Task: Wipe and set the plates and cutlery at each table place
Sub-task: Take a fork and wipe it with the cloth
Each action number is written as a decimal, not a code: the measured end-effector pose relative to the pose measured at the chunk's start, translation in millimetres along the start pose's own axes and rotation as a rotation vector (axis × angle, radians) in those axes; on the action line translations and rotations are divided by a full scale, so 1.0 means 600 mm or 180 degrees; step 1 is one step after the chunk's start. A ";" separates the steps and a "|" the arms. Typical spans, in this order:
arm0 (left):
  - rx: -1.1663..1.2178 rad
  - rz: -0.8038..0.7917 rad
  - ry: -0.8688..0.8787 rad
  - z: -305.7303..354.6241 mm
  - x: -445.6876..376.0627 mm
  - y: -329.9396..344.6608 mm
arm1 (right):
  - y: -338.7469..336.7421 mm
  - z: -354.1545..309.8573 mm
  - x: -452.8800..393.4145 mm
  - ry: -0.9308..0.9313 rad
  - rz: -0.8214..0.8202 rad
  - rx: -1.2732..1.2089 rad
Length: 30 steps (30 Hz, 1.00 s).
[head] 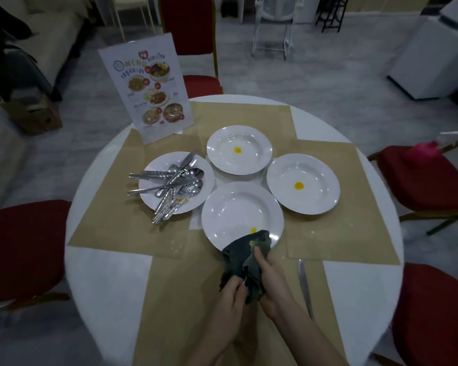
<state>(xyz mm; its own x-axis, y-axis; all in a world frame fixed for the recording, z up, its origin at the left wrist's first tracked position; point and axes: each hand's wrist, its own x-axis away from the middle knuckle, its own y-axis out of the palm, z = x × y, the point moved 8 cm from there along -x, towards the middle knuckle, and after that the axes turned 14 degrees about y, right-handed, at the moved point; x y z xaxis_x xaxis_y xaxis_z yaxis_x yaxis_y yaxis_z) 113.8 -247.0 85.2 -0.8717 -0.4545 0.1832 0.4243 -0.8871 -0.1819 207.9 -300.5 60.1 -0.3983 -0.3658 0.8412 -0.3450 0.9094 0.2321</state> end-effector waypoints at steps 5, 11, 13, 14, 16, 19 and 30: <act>-0.0505 -0.0202 0.0210 0.018 0.011 0.062 | -0.121 -0.063 -0.008 -0.0484 0.0888 -0.0094; -0.0304 0.0193 0.0260 0.022 0.033 0.091 | -0.136 -0.055 0.017 -0.0338 0.0114 -0.0327; -0.0247 0.0333 0.0204 0.018 0.044 0.103 | -0.139 -0.027 0.020 -0.0233 0.0069 -0.0299; -0.0254 0.0378 0.0181 0.016 0.050 0.109 | -0.142 -0.017 0.022 -0.0203 0.0119 -0.0260; -0.0318 0.0403 0.0190 0.019 0.059 0.118 | -0.160 -0.014 0.022 -0.0255 0.0362 -0.0197; -0.0412 0.0465 0.0271 0.032 0.066 0.120 | -0.199 -0.041 0.022 -0.0456 0.0747 -0.0388; -0.0688 0.0509 0.0237 0.043 0.036 0.138 | -0.153 0.010 0.027 -0.0016 -0.0381 0.0151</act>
<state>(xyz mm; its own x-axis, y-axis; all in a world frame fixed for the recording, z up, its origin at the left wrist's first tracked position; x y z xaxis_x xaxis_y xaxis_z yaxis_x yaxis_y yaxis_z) 136.6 -332.5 98.9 -0.8169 -0.5731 0.0657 0.5027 -0.7631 -0.4061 228.1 -391.1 49.6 -0.3562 -0.4723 0.8063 -0.4301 0.8489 0.3072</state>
